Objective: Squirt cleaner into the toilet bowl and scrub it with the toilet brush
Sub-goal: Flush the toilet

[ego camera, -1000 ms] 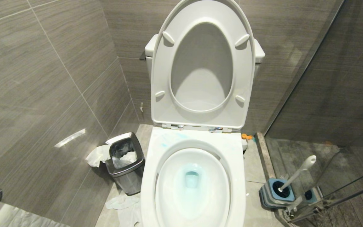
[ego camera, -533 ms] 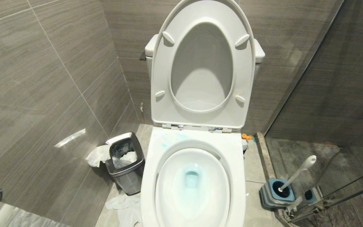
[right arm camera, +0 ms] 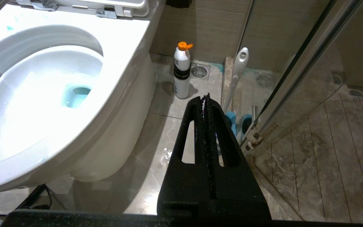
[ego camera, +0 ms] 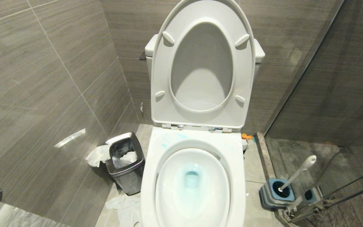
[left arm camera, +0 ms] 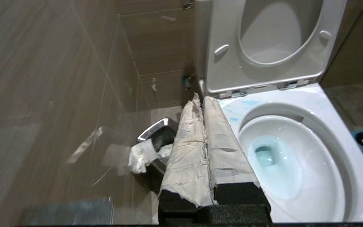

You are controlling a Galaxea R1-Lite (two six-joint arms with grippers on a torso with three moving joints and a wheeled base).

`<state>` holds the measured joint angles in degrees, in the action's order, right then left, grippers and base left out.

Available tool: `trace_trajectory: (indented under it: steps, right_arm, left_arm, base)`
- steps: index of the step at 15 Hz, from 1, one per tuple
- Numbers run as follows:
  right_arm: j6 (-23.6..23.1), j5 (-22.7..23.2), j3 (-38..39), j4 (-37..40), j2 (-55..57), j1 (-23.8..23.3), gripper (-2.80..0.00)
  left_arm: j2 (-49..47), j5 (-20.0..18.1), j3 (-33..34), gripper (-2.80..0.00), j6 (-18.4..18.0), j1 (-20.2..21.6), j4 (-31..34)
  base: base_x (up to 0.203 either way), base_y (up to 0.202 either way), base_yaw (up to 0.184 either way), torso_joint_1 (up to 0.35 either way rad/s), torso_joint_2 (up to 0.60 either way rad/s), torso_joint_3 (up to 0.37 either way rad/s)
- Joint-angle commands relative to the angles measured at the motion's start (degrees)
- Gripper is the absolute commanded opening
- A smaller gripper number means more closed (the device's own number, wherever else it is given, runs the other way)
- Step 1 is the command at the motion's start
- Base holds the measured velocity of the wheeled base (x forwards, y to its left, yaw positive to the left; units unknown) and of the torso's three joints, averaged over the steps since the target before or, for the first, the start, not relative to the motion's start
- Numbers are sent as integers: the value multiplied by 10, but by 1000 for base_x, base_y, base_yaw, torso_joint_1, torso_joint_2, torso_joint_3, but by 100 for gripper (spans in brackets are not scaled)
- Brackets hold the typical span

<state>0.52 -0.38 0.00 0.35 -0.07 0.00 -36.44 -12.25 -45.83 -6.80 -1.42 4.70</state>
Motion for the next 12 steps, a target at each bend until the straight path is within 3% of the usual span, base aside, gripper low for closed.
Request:
trace_trajectory:
  steps: [1,4,7,9,12]
  right_arm:
    - [0,0,0,0,1,0,-280]
    - [0,0,0,0,1,0,-280]
    - [0,0,-1,0,1,0,-280]
    - [0,0,0,0,1,0,-280]
    - [0,0,0,0,1,0,-280]
  left_arm:
    - [-131,-14,-67,-280,15,-28,-20]
    - [-218,-47,-147,-280,60,-68,-65]
    - [-288,-67,-211,-280,62,-73,-71]
    - [-342,-59,-258,-280,56,-73,-73]
    - [-438,-7,-344,-280,44,-89,-74]
  base:
    - [0,0,0,0,0,0]
    - [0,0,0,0,0,0]
    - [0,0,0,0,0,0]
    - [0,0,0,0,0,0]
    - [0,0,0,0,0,0]
